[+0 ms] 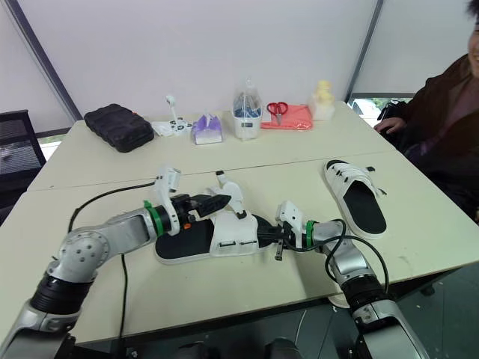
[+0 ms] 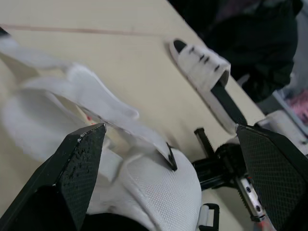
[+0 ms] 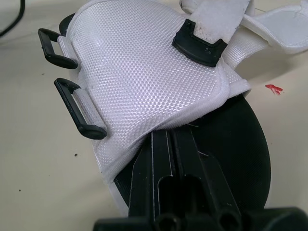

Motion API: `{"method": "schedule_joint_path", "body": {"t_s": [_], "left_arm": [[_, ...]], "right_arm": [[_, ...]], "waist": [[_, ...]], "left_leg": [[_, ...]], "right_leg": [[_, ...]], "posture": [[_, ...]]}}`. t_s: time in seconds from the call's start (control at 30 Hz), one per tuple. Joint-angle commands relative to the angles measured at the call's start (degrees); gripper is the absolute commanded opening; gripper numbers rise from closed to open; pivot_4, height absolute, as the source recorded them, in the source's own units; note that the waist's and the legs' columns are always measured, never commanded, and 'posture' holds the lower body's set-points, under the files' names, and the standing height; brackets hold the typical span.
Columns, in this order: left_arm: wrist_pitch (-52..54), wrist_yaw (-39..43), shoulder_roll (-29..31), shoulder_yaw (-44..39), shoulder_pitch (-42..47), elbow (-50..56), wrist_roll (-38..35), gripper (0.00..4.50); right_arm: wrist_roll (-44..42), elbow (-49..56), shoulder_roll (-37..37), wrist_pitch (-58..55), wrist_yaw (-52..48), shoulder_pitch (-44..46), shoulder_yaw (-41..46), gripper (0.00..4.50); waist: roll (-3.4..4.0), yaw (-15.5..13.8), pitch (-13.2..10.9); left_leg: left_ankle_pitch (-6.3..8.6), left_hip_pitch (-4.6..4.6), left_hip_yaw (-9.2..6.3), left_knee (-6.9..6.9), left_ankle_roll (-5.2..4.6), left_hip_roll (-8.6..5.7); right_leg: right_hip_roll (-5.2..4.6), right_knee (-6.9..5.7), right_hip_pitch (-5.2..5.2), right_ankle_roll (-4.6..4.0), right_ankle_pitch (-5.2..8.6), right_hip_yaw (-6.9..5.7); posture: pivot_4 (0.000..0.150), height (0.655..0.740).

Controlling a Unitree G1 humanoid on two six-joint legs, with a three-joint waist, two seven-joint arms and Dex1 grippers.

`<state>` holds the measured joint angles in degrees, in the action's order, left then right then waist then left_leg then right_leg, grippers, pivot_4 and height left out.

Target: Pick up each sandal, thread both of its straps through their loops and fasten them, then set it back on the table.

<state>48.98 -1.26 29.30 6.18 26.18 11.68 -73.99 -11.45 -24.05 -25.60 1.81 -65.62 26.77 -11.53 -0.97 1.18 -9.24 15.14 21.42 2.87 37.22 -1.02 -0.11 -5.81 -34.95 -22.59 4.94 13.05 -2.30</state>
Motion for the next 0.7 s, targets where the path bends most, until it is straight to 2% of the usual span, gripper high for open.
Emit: {"method": "schedule_joint_path", "body": {"t_s": [0.03,0.3,0.5,0.6,0.7], "left_arm": [[2.0,1.3,-2.0,-0.5,2.5,-1.4,3.6,4.48],[6.3,4.1,-6.1,-2.5,4.9,-4.7,8.2,4.48],[5.4,0.8,-13.8,-7.3,6.2,-12.2,11.0,4.48],[4.6,0.8,-15.7,-9.8,6.7,-12.4,12.6,3.63],[4.8,1.3,-16.3,-11.2,6.7,-11.9,13.9,2.21]], "right_arm": [[3.1,-2.5,1.1,-1.8,1.2,-1.2,-2.3,0.00],[3.1,-1.8,1.6,-1.9,2.0,-1.8,-2.1,0.00],[3.3,-1.6,2.0,-1.8,2.8,-1.8,-2.2,0.00],[3.3,-1.6,2.0,-1.7,2.9,-1.9,-2.1,0.00],[3.4,-1.6,1.9,-1.6,3.0,-2.1,-2.1,0.00]], "waist": [[0.00,-0.1,0.0],[-0.01,0.0,0.0],[-0.05,0.0,0.0],[-0.06,0.0,0.0],[-0.07,0.0,0.0]], "left_leg": [[0.00,0.00,-0.02,-0.01,0.00,0.02],[0.01,0.00,-0.02,-0.03,0.02,0.07],[0.01,0.00,-0.03,-0.04,0.03,0.08],[0.01,0.02,-0.03,-0.08,0.04,0.09],[0.02,0.03,-0.03,-0.09,0.05,0.10]], "right_leg": [[0.02,-0.01,-0.01,-0.01,0.00,0.00],[-0.04,-0.02,-0.05,-0.03,0.01,0.06],[-0.08,0.00,-0.05,-0.04,0.01,0.07],[-0.07,0.00,-0.09,-0.03,0.01,0.07],[-0.07,-0.01,-0.11,-0.03,0.01,0.07]], "posture": [[0.150,0.7400],[0.150,0.7400],[0.150,0.7400],[0.150,0.7400],[0.150,0.7400]]}}
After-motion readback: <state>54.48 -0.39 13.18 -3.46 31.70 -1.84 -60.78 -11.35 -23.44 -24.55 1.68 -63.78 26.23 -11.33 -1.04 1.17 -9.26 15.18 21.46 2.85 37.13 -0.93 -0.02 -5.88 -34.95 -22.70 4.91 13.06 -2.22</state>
